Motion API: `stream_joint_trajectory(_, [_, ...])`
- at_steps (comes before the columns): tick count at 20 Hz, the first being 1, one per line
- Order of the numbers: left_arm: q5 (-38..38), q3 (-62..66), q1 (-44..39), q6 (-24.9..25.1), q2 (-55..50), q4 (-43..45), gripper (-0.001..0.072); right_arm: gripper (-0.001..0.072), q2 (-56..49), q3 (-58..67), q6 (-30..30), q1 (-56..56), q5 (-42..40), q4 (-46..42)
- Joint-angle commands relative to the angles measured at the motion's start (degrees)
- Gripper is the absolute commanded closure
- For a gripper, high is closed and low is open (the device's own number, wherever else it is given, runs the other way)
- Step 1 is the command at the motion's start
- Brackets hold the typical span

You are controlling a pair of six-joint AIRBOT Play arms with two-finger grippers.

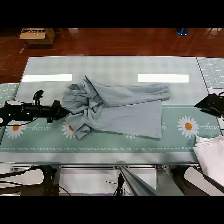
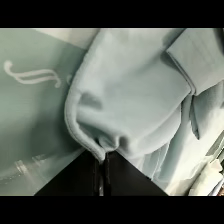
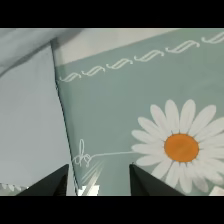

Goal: Fold the shirts.

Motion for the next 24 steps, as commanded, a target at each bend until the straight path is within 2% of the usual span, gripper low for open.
stream_joint_trajectory(1, [-2.86, 0.04, 0.00, 3.34, 1.20, -1.14, 0.0679, 0.0232, 0.46, -8.50, 0.83, -0.02, 1.75, 1.29])
stream_joint_trajectory(3, [-3.54, 0.04, 0.00, 4.52, 2.34, -1.79, 0.0679, 0.0196, 0.46, -16.48, -1.25, -0.02, -0.26, 7.41])
stream_joint_trajectory(5, [-3.91, 0.04, 0.00, 4.55, 3.37, -2.78, 0.0679, 0.0194, 0.46, -22.27, -3.04, -0.02, -3.21, 11.80])
stream_joint_trajectory(11, [-6.84, 0.87, 0.00, 6.05, 4.33, -7.15, 0.0679, 0.0196, 0.46, -31.12, -7.39, 1.44, -6.45, 13.00])
stream_joint_trajectory(15, [-8.81, 1.05, 0.00, 7.50, 4.33, -11.32, 0.0678, 0.0199, 0.44, -35.36, -7.41, 9.11, -14.80, 18.01])
stream_joint_trajectory(17, [-9.09, 1.05, 0.00, 7.58, 4.33, -13.11, 0.0679, 0.0203, 0.44, -36.00, -5.51, 14.93, -21.16, 20.74])
stream_joint_trajectory(19, [-9.01, 1.07, 0.00, 8.13, 4.33, -14.16, 0.0678, 0.0305, 0.44, -36.00, -1.99, 20.37, -28.04, 23.87])
stream_joint_trajectory(21, [-9.05, 1.07, 0.02, 9.09, 4.33, -15.89, 0.0679, 0.0317, 0.44, -36.00, -1.53, 24.20, -33.09, 29.33])
stream_joint_trajectory(22, [-9.07, 1.18, 0.02, 9.14, 4.33, -17.29, 0.0678, 0.0383, 0.44, -35.89, -2.36, 25.40, -34.47, 32.11])
stream_joint_trajectory(23, [-9.51, 1.84, 0.02, 9.92, 4.33, -18.62, 0.0679, 0.0555, 0.46, -35.39, -4.24, 26.01, -34.36, 33.62])
stream_joint_trajectory(24, [-10.62, 2.95, 0.02, 10.67, 4.33, -20.00, 0.0679, 0.0687, 0.46, -34.23, -6.75, 26.08, -32.59, 34.73])
